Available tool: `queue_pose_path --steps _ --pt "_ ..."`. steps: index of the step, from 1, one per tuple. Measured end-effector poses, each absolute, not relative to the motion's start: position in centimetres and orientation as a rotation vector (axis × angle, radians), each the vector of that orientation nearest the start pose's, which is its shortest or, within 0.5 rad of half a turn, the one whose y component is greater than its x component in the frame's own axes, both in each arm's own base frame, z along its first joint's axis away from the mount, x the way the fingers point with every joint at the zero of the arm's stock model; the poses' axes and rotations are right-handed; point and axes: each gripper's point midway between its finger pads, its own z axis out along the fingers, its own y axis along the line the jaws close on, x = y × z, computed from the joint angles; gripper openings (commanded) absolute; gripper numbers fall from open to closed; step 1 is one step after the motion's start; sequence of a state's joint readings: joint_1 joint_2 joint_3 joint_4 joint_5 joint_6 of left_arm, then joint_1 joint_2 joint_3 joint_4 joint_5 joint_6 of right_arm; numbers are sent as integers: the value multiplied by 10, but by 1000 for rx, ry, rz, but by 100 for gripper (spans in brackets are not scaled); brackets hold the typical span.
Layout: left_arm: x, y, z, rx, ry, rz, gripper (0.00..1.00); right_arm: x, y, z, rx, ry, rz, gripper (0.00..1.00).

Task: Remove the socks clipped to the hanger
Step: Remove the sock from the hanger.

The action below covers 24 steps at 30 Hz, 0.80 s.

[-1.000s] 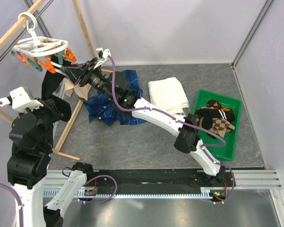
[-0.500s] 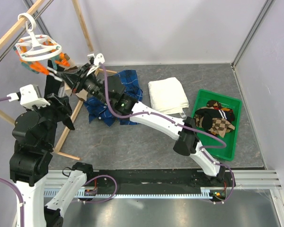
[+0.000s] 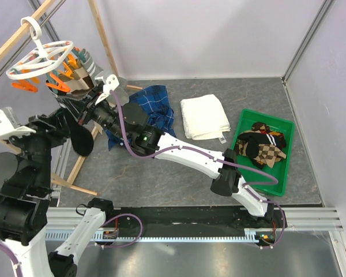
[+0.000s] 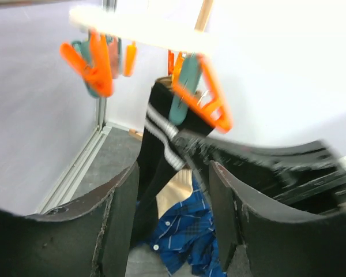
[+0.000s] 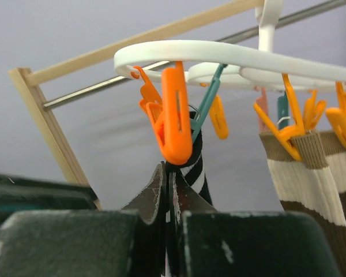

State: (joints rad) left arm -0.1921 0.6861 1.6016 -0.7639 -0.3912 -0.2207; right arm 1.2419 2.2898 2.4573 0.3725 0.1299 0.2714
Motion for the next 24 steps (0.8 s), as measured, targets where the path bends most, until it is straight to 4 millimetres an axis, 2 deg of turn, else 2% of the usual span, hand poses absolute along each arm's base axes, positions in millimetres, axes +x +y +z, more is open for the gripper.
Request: queue_pose_path --steps 4,7,10,15,18,21,24 --pt "169 27 479 -338 1437 -50 60 217 619 515 -400 1012 1297 0" --pt "170 25 480 -344 1443 -63 59 218 622 508 -408 1014 1278 0" --pt "168 15 503 -325 1408 -135 58 222 624 501 -420 1026 1249 0" --pt "155 -17 570 -219 1269 -351 58 223 623 500 -433 1016 1215 0" --pt "155 -29 596 -174 1223 -416 58 225 625 495 -446 1015 1193 0" --pt "168 -37 606 -154 1225 -444 59 227 627 488 -463 1020 1172 0" --pt "191 -44 604 -151 1261 -454 59 228 627 485 -474 1017 1155 0"
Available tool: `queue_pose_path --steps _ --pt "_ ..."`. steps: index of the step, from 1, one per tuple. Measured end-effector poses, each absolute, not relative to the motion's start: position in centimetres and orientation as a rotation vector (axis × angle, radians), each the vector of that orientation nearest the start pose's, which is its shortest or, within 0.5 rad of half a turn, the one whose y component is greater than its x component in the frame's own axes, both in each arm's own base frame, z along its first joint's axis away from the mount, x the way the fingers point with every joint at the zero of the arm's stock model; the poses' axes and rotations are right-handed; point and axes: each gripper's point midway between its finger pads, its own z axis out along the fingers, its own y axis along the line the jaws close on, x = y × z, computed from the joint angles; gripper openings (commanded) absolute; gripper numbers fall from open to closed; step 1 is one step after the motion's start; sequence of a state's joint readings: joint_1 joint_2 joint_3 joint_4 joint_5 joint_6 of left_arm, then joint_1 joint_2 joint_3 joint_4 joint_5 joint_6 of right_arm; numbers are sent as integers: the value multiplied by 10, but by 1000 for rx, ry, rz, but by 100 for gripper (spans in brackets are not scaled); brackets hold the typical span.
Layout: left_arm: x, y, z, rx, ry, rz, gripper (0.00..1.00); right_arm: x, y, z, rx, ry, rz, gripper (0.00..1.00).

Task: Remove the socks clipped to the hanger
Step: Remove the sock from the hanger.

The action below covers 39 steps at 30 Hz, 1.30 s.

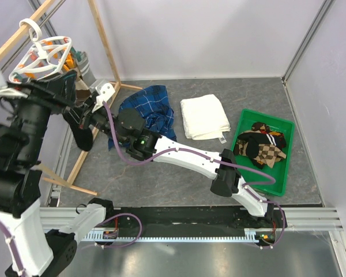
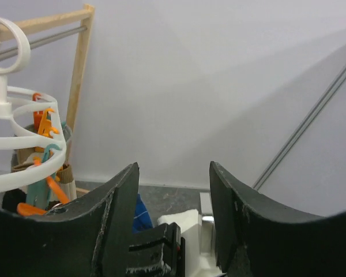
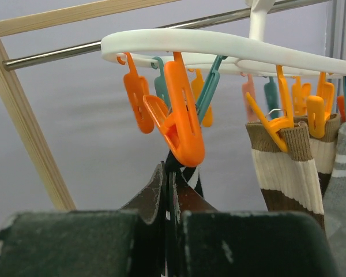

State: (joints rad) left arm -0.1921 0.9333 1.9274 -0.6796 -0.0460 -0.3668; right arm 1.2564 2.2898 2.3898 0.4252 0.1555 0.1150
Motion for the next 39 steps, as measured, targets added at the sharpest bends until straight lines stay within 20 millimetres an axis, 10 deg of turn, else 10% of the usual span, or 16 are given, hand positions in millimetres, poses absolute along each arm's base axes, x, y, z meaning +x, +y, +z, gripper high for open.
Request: queue_pose_path --steps 10,25,39 --pt "257 -37 550 -258 1490 -330 57 232 630 472 -508 1018 1098 0" --pt "238 19 520 -378 1565 7 59 248 624 462 -468 1048 1040 0" --pt "239 15 504 -360 1639 11 55 251 612 474 -447 1045 1033 0"
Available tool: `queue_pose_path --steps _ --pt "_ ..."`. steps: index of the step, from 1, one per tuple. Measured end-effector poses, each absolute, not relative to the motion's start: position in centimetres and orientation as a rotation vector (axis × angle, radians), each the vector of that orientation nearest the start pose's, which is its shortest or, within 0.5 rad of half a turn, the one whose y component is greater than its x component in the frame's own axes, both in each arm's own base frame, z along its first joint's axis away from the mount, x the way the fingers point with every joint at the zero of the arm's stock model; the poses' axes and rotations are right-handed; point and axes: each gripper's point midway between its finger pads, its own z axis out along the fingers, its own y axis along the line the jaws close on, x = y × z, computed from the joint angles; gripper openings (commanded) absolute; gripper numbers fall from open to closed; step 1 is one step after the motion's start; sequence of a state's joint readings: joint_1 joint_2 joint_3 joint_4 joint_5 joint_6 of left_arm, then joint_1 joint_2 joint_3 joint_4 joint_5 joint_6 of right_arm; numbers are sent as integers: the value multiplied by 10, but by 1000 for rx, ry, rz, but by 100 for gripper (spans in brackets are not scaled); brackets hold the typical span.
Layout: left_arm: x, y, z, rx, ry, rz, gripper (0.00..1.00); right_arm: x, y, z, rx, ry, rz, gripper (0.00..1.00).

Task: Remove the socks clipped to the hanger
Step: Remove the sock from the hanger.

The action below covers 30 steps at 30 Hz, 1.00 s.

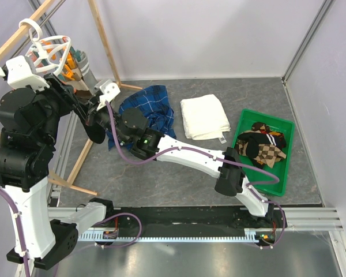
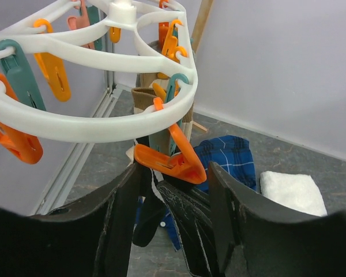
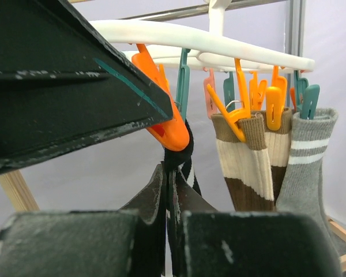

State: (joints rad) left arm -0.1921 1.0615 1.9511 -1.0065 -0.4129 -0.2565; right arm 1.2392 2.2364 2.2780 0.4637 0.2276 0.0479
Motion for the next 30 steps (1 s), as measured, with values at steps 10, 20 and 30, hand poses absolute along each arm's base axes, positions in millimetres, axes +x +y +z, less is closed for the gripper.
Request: queue_pose_path --steps 10,20,30 --pt "243 15 502 -380 1645 2 39 250 610 474 -449 1047 1032 0" --pt "233 16 514 -387 1609 -14 31 255 605 478 -424 1050 1025 0" --pt "198 35 510 -437 1555 36 46 268 595 484 -389 1060 1029 0"
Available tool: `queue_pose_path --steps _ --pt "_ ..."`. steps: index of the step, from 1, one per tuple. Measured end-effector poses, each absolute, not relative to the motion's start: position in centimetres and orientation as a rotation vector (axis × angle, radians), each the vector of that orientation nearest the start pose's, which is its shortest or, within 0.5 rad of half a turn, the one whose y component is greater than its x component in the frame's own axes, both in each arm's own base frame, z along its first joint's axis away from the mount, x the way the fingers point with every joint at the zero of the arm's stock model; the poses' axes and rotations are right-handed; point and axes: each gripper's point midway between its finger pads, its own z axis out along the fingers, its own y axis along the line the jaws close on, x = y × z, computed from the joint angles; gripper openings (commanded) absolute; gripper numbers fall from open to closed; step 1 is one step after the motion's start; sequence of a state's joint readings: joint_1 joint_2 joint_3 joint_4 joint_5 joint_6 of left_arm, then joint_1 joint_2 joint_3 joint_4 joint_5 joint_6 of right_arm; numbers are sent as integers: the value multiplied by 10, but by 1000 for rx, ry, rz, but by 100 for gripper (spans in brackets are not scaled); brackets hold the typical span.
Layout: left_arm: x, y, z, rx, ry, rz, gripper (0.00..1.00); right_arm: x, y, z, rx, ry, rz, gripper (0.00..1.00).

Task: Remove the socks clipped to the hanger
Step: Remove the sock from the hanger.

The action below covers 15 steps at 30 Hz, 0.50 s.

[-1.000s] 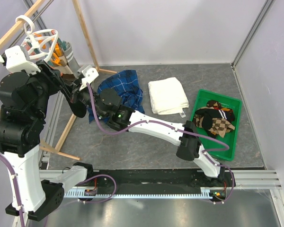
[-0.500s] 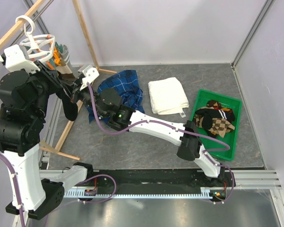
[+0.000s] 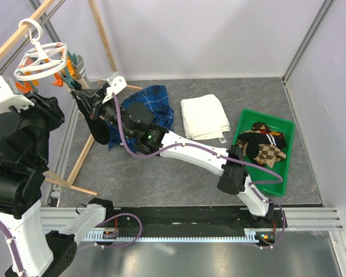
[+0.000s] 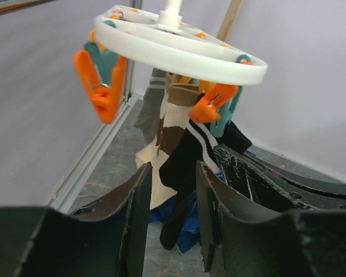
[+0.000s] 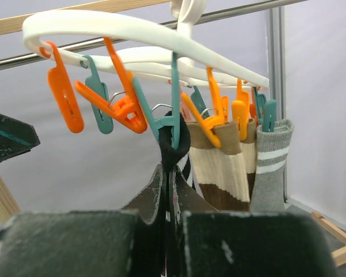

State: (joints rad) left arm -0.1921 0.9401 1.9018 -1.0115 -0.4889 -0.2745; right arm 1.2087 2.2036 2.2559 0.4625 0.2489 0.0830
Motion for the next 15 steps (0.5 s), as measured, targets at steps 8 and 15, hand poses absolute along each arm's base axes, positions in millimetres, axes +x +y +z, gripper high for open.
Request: queue_pose_path --steps 8,15 --pt "197 35 515 -415 1559 41 51 265 597 484 -402 1055 1054 0" --pt "173 -3 568 -266 1390 -230 52 264 598 483 -404 1062 1054 0"
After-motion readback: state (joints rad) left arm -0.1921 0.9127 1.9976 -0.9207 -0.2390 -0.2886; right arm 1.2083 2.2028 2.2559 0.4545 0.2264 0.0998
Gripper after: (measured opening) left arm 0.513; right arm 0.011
